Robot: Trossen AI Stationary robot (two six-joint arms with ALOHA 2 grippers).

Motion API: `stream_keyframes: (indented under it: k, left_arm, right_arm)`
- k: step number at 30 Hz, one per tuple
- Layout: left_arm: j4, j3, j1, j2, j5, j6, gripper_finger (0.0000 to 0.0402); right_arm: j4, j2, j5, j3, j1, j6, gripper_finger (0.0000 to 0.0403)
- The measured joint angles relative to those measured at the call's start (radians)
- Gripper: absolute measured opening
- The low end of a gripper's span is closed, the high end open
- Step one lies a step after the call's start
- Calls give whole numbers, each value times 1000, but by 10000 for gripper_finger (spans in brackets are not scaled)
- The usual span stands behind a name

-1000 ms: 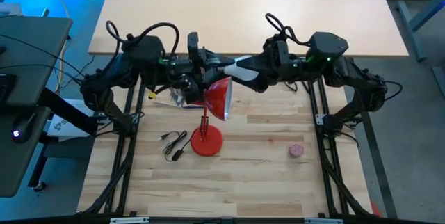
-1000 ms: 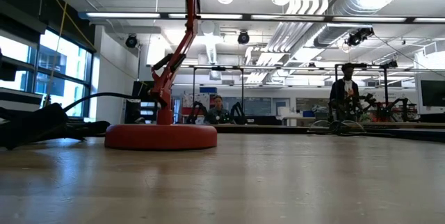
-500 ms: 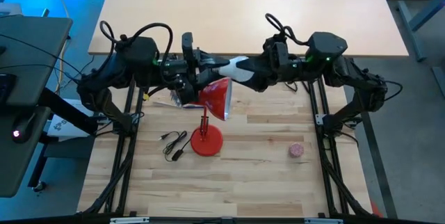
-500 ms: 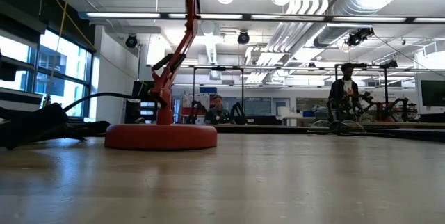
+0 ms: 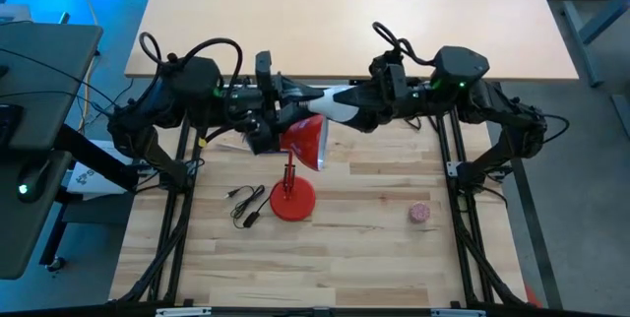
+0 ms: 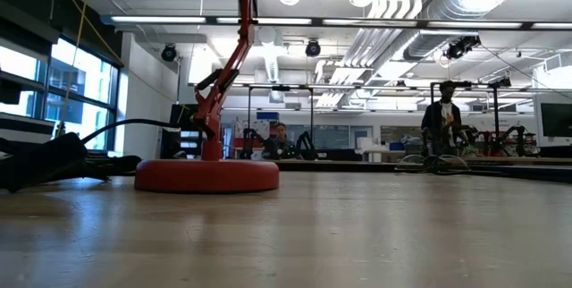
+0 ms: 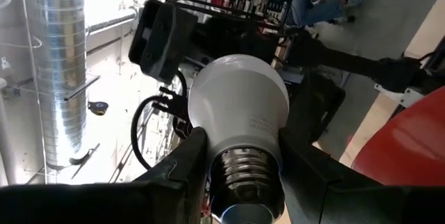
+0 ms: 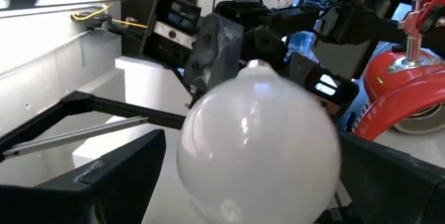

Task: Screw lightbulb
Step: Insert the lightbulb on the lamp

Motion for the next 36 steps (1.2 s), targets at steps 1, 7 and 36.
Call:
stream_keyframes:
  k: [1,7,36]
  left_arm:
    - [0,0,-1,0,-3,0,128]
    - [-1,0,-11,0,-18,-1,128]
    - [25,0,-1,-16,17,-33,128]
  right_arm:
    - [1,0,0,0,0,-1,392]
    - [6,0,1,0,0,1,370]
    - [52,0,-35,0,0,9,362]
